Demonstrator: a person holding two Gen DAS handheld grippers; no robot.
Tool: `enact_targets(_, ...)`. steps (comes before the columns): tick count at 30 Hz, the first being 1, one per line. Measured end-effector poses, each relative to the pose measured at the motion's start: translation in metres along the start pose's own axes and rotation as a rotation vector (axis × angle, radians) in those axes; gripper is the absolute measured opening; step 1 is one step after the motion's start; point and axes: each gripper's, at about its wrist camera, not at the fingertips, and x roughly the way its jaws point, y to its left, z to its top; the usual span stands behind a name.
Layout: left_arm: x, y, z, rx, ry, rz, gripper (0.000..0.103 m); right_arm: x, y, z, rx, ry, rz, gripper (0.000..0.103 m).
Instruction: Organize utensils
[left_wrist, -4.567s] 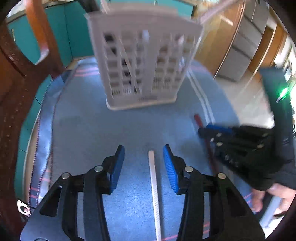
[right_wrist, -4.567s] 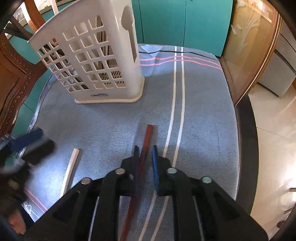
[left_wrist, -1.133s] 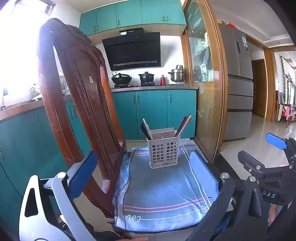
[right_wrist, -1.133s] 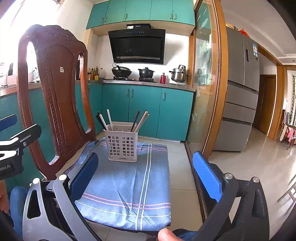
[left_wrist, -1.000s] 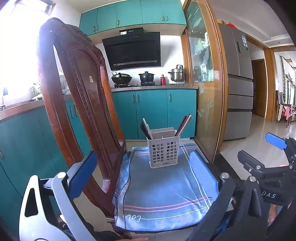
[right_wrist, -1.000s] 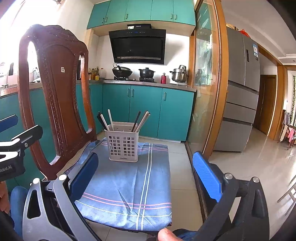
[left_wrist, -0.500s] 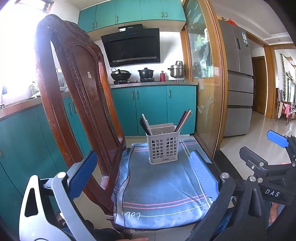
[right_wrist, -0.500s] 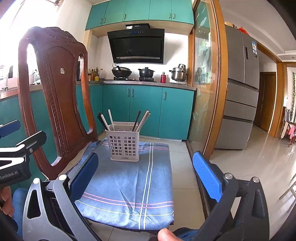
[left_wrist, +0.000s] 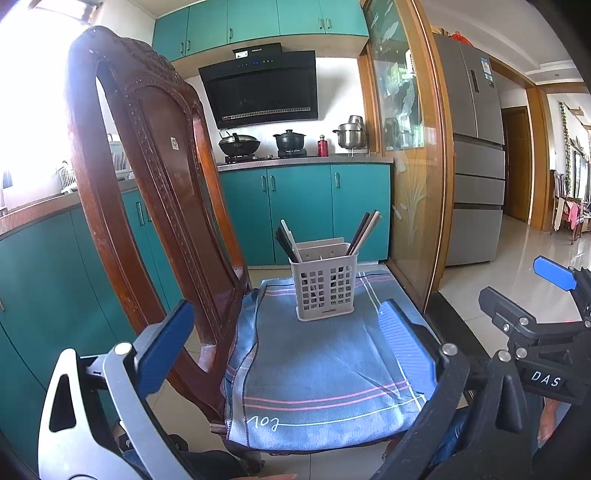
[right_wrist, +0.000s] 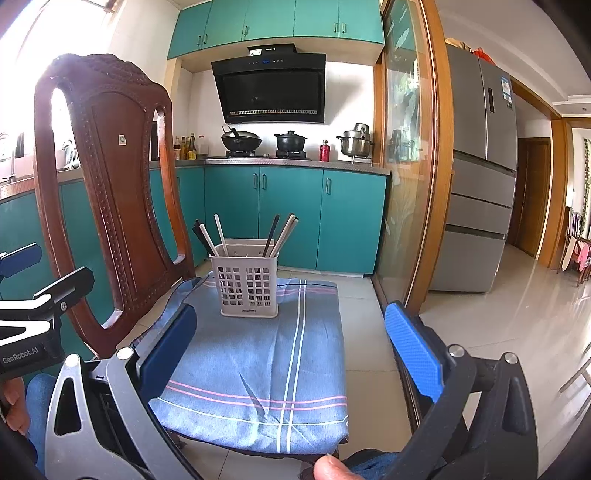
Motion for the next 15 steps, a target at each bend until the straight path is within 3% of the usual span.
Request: enact_targets(15, 0.0031, -0.0015, -0.0049, -0.003, 0.023, -0.005, 0.099, 0.0031, 0.0022, -0.0058, 0.004, 0.012, 0.005, 0.100)
